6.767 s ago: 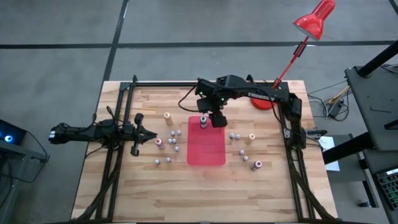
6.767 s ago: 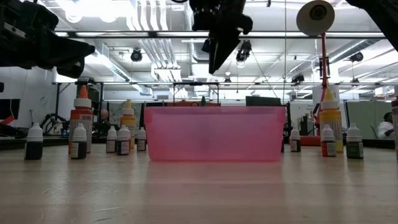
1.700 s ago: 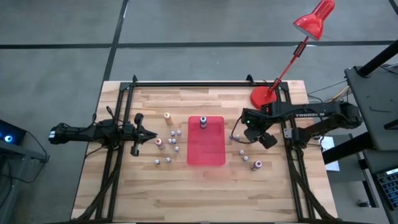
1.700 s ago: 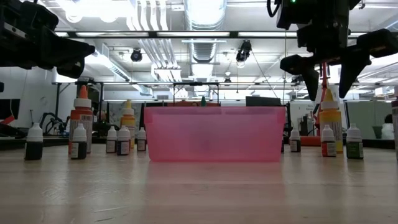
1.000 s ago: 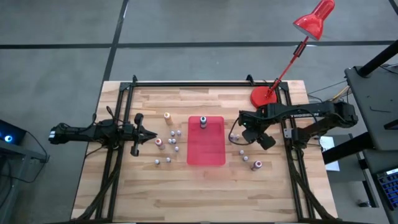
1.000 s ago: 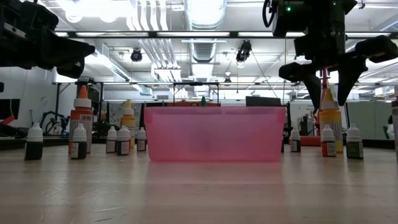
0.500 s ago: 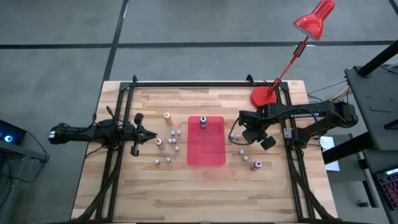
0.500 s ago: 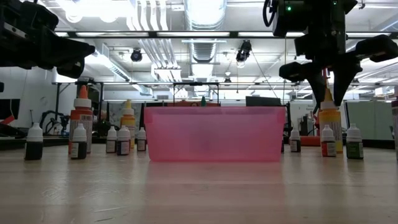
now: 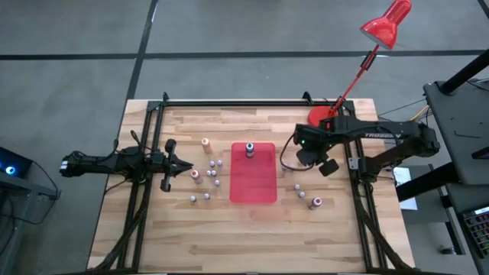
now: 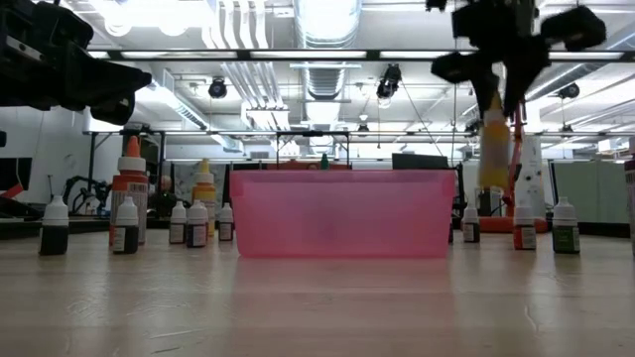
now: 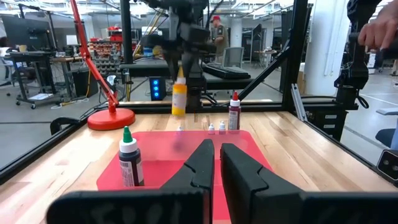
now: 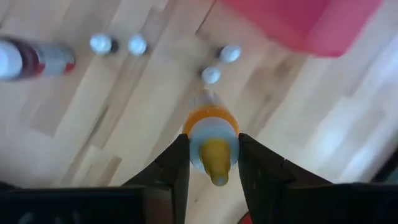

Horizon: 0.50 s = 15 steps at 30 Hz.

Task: Pick & Place food coloring
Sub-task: Put the large yellow food coloring bottle into the red bin

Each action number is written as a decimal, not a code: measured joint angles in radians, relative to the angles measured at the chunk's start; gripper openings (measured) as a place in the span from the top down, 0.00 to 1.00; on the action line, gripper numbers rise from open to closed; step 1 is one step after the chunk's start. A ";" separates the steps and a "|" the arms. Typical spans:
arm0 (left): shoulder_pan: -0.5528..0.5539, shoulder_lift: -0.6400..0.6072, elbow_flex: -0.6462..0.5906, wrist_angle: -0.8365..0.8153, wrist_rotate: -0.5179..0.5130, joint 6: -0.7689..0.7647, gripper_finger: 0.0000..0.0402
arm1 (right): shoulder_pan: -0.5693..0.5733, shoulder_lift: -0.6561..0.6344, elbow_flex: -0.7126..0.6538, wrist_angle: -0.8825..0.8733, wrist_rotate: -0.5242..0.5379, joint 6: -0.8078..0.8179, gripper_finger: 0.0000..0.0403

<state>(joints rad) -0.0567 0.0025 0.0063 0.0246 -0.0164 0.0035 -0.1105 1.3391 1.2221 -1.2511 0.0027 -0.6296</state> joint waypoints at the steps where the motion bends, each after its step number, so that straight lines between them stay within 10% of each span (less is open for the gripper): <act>1: 0.000 0.000 0.000 0.000 0.000 0.000 0.99 | -0.001 0.004 0.022 -0.004 0.000 0.008 0.75; 15: 0.000 0.000 0.000 0.000 0.000 0.000 0.99 | -0.022 0.216 0.364 -0.060 0.000 0.107 0.74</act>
<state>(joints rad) -0.0566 0.0028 0.0063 0.0246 -0.0166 0.0036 -0.1326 1.5551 1.5859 -1.3113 0.0029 -0.5230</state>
